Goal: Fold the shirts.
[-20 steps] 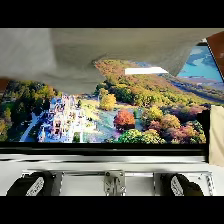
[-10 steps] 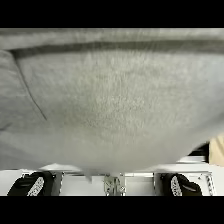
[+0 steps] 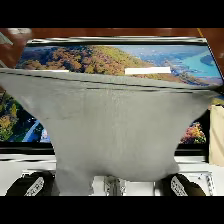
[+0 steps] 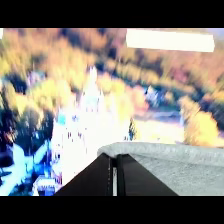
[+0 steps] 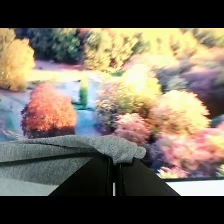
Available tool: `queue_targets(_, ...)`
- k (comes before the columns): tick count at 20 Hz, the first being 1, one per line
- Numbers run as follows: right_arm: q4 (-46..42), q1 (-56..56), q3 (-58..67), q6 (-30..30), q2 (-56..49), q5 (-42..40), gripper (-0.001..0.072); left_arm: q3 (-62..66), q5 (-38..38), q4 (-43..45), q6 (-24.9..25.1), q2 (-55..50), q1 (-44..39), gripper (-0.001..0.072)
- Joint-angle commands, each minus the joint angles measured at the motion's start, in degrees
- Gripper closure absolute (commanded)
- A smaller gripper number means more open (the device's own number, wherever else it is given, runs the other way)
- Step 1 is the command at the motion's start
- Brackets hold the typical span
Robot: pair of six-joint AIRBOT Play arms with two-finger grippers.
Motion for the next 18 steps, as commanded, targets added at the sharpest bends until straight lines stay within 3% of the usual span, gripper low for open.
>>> queue_targets(1,4.4,3.7,-6.8,0.0,-13.9,-16.5,0.0656,-7.6,7.5,-1.5,0.4,-14.2,0.0,0.067)
queue_targets(5,3.0,16.7,-6.8,0.0,-27.8,-43.8,0.0655,-4.2,19.4,-6.7,0.4,-32.1,0.0,0.0669)
queue_targets(9,1.5,21.6,-6.8,1.3,-37.1,-67.0,0.0655,-2.8,31.9,-7.9,0.4,-40.1,-0.3,0.0669)
queue_targets(15,1.7,21.1,-6.8,1.9,-43.9,-70.6,0.0654,-2.8,37.2,-8.0,1.0,-46.4,-1.5,0.0669)
queue_targets(18,1.8,21.1,-6.8,1.9,-45.1,-68.2,0.0654,-2.8,33.4,-7.2,1.1,-47.5,-1.8,0.0669)
